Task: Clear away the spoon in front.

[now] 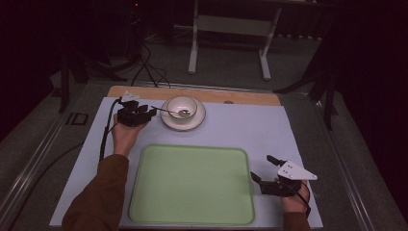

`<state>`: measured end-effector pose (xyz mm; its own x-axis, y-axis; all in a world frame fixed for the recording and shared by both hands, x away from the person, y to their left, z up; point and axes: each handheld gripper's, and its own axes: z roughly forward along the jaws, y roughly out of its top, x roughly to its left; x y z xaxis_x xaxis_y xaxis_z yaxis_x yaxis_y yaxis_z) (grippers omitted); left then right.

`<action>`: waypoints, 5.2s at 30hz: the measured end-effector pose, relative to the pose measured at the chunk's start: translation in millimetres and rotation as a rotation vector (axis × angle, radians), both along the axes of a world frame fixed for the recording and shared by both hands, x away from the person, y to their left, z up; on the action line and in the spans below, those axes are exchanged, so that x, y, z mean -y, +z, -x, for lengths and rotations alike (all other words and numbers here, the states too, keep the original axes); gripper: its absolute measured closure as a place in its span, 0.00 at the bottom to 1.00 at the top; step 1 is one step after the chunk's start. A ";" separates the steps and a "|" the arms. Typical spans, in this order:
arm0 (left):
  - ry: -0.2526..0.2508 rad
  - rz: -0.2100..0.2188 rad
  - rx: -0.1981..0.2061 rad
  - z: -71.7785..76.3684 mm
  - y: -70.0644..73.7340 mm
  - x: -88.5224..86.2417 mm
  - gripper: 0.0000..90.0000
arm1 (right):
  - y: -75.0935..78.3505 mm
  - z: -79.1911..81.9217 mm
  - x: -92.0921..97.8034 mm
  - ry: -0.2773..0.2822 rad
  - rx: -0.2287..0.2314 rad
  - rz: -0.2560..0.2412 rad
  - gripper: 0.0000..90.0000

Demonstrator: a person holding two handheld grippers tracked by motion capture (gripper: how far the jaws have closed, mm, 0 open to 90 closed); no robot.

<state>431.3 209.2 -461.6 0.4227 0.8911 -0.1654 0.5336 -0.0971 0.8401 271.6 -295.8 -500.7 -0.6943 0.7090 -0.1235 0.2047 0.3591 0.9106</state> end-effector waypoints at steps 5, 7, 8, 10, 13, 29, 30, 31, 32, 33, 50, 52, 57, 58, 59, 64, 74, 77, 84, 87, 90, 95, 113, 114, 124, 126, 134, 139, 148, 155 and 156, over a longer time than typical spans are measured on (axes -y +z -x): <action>-0.019 0.004 -0.008 -3.4 -3.6 6.8 0.69 | 0.1 -0.3 0.4 0.000 0.001 -0.002 0.16; -0.026 0.023 0.002 -3.5 -3.6 9.2 0.73 | 0.0 -0.5 0.5 0.000 0.001 -0.002 0.16; -0.025 0.026 0.011 -3.4 -3.3 10.5 0.74 | 0.0 -0.4 0.4 0.000 0.000 -0.001 0.16; -0.027 0.035 0.025 -2.7 -2.3 12.4 0.79 | 0.2 -0.1 0.3 0.000 0.000 -0.003 0.16; -0.027 0.031 0.047 -0.4 -0.6 15.1 0.87 | 0.2 -0.2 0.6 -0.002 -0.001 -0.005 0.16; -0.051 0.001 0.115 13.2 9.4 26.6 0.99 | 0.3 -0.1 0.3 -0.001 0.000 -0.001 0.16; -0.048 0.009 0.120 14.1 10.2 26.2 0.99 | 0.3 -0.1 0.3 -0.001 0.001 -0.002 0.16; -0.043 0.018 0.128 15.1 11.1 25.9 0.99 | 0.3 -0.1 0.4 -0.002 0.001 -0.002 0.16; -0.041 0.024 0.134 16.1 12.0 25.5 0.99 | 0.4 -0.1 0.4 -0.001 0.001 -0.002 0.16; -0.040 0.030 0.137 17.0 12.9 25.5 0.99 | 0.4 -0.1 0.3 -0.001 0.002 -0.002 0.16; -0.064 0.041 0.175 32.8 24.8 20.3 0.99 | 0.6 0.2 0.3 -0.002 0.003 -0.001 0.16; -0.069 0.038 0.181 35.3 27.5 18.7 0.99 | 0.5 0.2 0.1 -0.002 0.004 -0.001 0.16; -0.072 0.029 0.191 41.9 34.2 13.4 0.99 | 0.5 0.2 0.0 -0.001 0.004 0.000 0.16; -0.071 0.030 0.192 42.9 35.1 12.4 0.99 | 0.5 0.2 0.0 -0.001 0.003 0.000 0.16; -0.071 0.030 0.192 42.9 35.1 12.4 0.99 | 0.5 0.2 0.0 -0.001 0.003 0.000 0.16; -0.068 0.032 0.198 49.0 38.2 5.4 0.99 | 0.5 0.3 0.0 -0.001 0.004 0.000 0.16; -0.075 0.026 0.205 61.7 39.8 -4.0 0.99 | 0.4 0.4 -0.4 0.000 0.003 0.000 0.16; -0.076 0.025 0.206 64.8 39.3 -6.4 0.99 | 0.2 0.3 -0.4 0.000 0.002 0.000 0.16; -0.070 0.045 0.207 71.5 38.5 -13.8 0.99 | 0.2 0.4 -0.6 0.000 0.002 0.003 0.16; -0.071 0.046 0.214 76.0 40.3 -16.2 0.99 | 0.3 0.5 -0.4 0.000 0.003 0.002 0.16; -0.071 0.049 0.216 80.5 40.8 -19.7 0.99 | 0.4 0.5 -0.4 -0.001 0.003 0.003 0.16; -0.061 0.058 0.215 87.5 39.6 -27.4 0.99 | 0.4 0.6 -0.3 -0.001 0.005 0.002 0.16; -0.022 0.058 0.180 111.9 27.6 -49.5 0.99 | 0.3 0.9 -0.6 -0.002 0.003 0.005 0.16; -0.022 0.058 0.178 113.0 27.0 -49.9 0.99 | 0.3 0.9 -0.6 -0.002 0.003 0.005 0.16; -0.007 0.067 0.159 129.7 20.2 -55.7 0.99 | 0.1 0.8 -0.9 -0.001 0.003 0.007 0.16; -0.003 0.069 0.153 132.1 18.9 -57.4 0.99 | 0.1 0.7 -1.0 0.000 0.005 0.007 0.16; -0.001 0.061 0.127 140.1 12.5 -58.7 0.99 | 0.1 1.0 -1.0 -0.001 0.003 0.007 0.16; 0.005 0.058 0.110 146.3 10.3 -60.8 0.99 | -0.3 0.8 -1.6 0.001 0.003 0.009 0.16; 0.012 0.025 0.067 153.4 10.4 -60.8 0.99 | -0.5 0.7 -2.1 0.001 0.003 0.012 0.16; 0.033 0.007 0.082 144.5 15.2 -54.9 0.98 | -0.8 0.6 -2.7 0.002 -0.001 0.013 0.16; 0.039 0.013 0.092 141.5 16.2 -53.9 0.98 | -0.7 0.6 -2.4 0.000 -0.002 0.012 0.16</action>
<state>289.8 263.1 -445.4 0.4015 0.9052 -0.1393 0.4575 -0.0665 0.8867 271.0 -293.4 -501.4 -0.6947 0.7073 -0.1309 0.2063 0.3703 0.9057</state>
